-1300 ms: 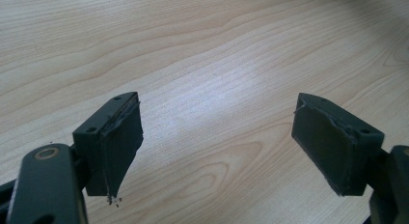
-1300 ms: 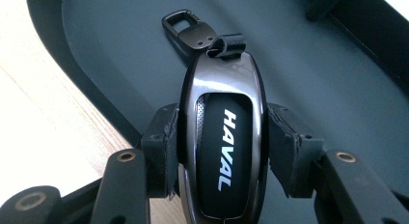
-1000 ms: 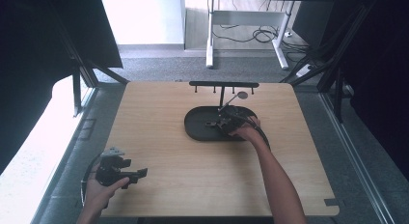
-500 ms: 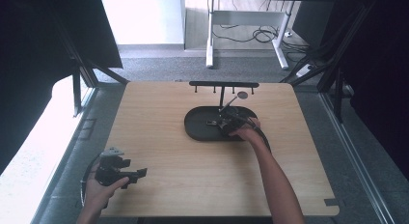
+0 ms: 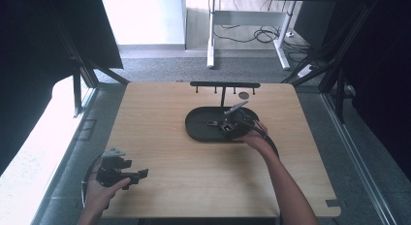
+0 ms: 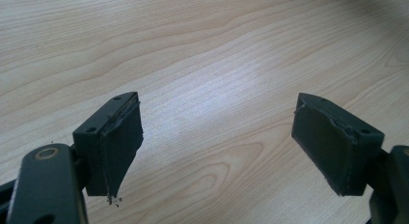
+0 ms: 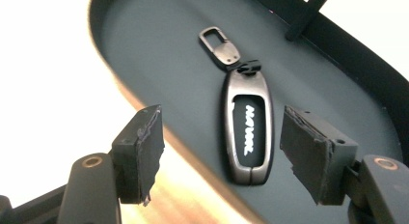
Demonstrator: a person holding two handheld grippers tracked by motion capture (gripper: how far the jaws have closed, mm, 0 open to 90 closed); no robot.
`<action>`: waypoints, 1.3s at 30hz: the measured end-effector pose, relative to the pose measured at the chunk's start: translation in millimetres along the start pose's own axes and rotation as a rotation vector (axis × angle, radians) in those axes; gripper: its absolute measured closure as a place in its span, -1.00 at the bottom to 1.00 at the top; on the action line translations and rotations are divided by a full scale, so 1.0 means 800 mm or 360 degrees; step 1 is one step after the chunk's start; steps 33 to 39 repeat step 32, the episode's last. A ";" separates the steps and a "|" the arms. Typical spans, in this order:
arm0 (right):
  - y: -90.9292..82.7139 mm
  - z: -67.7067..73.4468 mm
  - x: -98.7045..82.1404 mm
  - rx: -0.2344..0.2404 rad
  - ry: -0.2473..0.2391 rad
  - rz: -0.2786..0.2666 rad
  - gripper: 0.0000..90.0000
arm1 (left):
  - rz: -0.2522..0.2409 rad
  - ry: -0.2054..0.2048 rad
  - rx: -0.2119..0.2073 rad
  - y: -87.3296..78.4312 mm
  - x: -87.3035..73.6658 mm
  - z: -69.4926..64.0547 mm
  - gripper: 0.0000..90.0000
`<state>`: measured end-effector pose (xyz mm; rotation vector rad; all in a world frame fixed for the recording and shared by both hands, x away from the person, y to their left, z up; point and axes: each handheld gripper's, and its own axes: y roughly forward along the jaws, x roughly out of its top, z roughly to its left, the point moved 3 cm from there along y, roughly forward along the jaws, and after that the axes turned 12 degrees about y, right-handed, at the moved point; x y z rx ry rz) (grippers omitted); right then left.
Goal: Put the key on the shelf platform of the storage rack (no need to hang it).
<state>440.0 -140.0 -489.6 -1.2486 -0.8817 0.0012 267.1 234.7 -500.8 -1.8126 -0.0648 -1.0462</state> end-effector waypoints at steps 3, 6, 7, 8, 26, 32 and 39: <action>-0.010 0.003 -0.006 0.0026 0.0005 -0.0016 -0.31 | -0.0003 0.0002 -0.0001 0.000 0.000 -0.001 -0.59; -0.025 0.005 -0.022 0.0086 0.0041 -0.0048 -0.31 | -0.0005 0.0007 -0.0001 0.000 0.001 -0.002 -0.59; -0.025 0.005 -0.022 0.0086 0.0041 -0.0048 -0.31 | -0.0005 0.0007 -0.0001 0.000 0.001 -0.002 -0.59; -0.028 0.005 -0.027 0.0097 0.0044 -0.0055 -0.31 | -0.0004 0.0004 0.0002 0.000 0.001 -0.002 -0.59; -0.077 0.019 -0.135 0.0206 0.0096 -0.0225 -0.22 | 0.0017 0.0019 -0.0002 0.006 0.003 -0.010 -0.59; -0.082 0.012 -0.144 0.0188 0.0144 -0.0276 -0.19 | 0.0023 0.0033 -0.0017 0.009 0.004 -0.013 -0.59; -0.082 0.012 -0.144 0.0188 0.0144 -0.0276 -0.19 | 0.0023 0.0033 -0.0017 0.009 0.004 -0.013 -0.59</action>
